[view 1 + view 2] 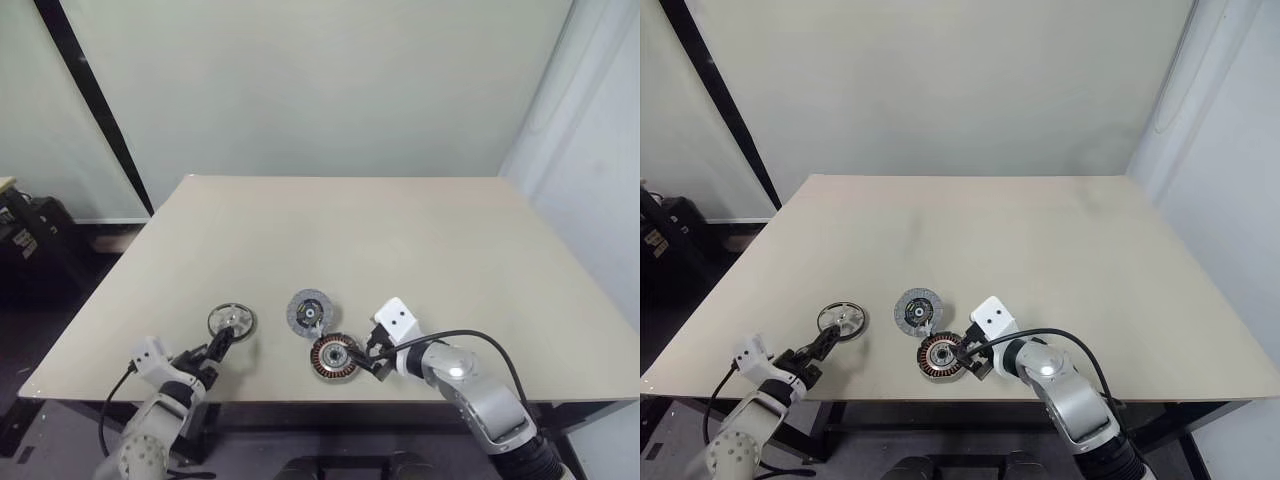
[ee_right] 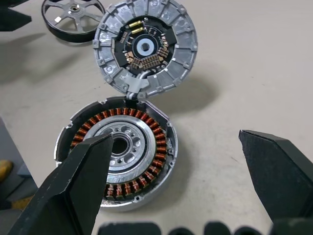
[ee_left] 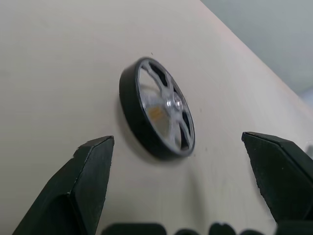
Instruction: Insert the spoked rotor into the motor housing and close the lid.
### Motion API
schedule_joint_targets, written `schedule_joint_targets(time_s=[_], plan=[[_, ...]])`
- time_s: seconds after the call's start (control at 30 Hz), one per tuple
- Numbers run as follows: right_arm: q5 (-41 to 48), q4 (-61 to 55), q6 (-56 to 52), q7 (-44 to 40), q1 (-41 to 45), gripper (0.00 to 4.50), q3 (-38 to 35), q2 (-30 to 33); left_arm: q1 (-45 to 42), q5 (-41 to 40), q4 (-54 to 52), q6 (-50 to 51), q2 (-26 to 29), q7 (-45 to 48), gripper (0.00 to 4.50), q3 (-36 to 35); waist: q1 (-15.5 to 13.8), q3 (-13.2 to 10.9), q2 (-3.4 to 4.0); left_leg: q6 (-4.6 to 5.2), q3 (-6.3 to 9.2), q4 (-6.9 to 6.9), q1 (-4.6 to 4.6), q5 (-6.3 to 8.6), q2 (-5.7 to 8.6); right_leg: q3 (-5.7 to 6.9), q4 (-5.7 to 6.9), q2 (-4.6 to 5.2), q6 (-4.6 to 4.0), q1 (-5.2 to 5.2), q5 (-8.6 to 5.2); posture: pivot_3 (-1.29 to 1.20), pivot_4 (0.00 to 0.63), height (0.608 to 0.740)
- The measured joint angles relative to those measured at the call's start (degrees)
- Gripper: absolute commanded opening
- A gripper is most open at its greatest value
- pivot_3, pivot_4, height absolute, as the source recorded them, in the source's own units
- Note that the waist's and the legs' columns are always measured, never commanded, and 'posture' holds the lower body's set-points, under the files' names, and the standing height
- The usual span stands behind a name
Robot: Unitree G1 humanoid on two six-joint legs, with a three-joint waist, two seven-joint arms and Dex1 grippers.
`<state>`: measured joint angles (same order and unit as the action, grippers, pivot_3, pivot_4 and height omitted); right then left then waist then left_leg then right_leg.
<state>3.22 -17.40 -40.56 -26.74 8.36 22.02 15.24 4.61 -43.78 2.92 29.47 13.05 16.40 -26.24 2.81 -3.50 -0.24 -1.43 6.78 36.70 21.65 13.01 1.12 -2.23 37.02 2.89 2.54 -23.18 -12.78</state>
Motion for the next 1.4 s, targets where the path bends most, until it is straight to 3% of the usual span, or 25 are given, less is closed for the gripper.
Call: schedule_joint_targets(time_s=[0.13,0.23,0.53,0.6,0.83,1.07,1.4], plan=[[0.0,-0.3,0.1,0.5,-0.1,4.49,0.0,0.1,-3.4,1.1,3.6,-0.4,-0.2,-1.6,4.5,0.1,0.0,0.0,-0.08,0.0,-0.01,-0.02,0.01,0.0,0.01,-0.01,-0.01,-0.01,0.0,0.01,0.0,0.0,0.0,0.74],[0.0,-0.5,0.2,0.8,-0.2,4.5,-0.1,0.1,-4.5,1.2,4.6,-0.1,-0.6,-1.8,3.9,0.2,0.0,0.1,-0.1,0.0,0.01,-0.06,0.01,0.0,0.01,-0.01,-0.01,-0.01,0.0,0.0,0.0,0.0,0.0,0.74],[0.0,-1.2,0.4,1.6,-0.8,4.5,-0.6,0.3,-4.8,1.1,4.8,0.7,-0.6,-2.0,0.73,0.0,0.0,0.1,-0.11,0.0,0.01,-0.08,0.0,0.0,0.01,-0.01,-0.02,-0.01,0.0,0.01,0.0,0.0,0.0,0.74],[0.0,-1.2,0.5,1.6,-0.8,4.5,-0.6,0.3,-4.8,0.9,4.8,0.8,-0.6,-2.0,0.22,-0.1,0.0,0.1,-0.11,0.0,0.01,-0.07,-0.01,0.0,0.01,-0.01,-0.02,0.0,0.0,0.01,0.0,0.0,0.0,0.74],[-0.4,-1.1,1.1,1.8,-0.8,4.5,-0.6,0.4,-3.7,-3.6,2.5,1.5,-1.4,-0.6,0.22,-3.5,0.0,0.1,-0.14,0.0,0.01,-0.1,0.02,0.0,0.01,-0.02,-0.03,0.01,0.0,-0.01,0.0,0.0,0.0,0.74],[-0.9,-0.8,2.3,1.6,-1.8,4.5,-1.0,1.7,1.3,-22.6,-4.0,11.5,-1.3,3.2,0.22,-9.0,0.0,0.0,-0.16,-0.02,0.03,-0.11,0.02,0.01,-0.01,0.0,-0.04,0.02,0.0,-0.04,0.0,0.0,0.0,0.74],[-0.8,-0.2,2.3,-2.4,-3.6,4.5,-1.2,7.1,6.3,-37.2,-9.3,26.0,0.3,2.1,0.22,-4.7,0.0,0.0,-0.17,-0.23,0.02,0.05,0.09,0.14,0.01,-0.01,-0.13,0.07,-0.01,-0.01,-0.01,0.0,0.0,0.74]])
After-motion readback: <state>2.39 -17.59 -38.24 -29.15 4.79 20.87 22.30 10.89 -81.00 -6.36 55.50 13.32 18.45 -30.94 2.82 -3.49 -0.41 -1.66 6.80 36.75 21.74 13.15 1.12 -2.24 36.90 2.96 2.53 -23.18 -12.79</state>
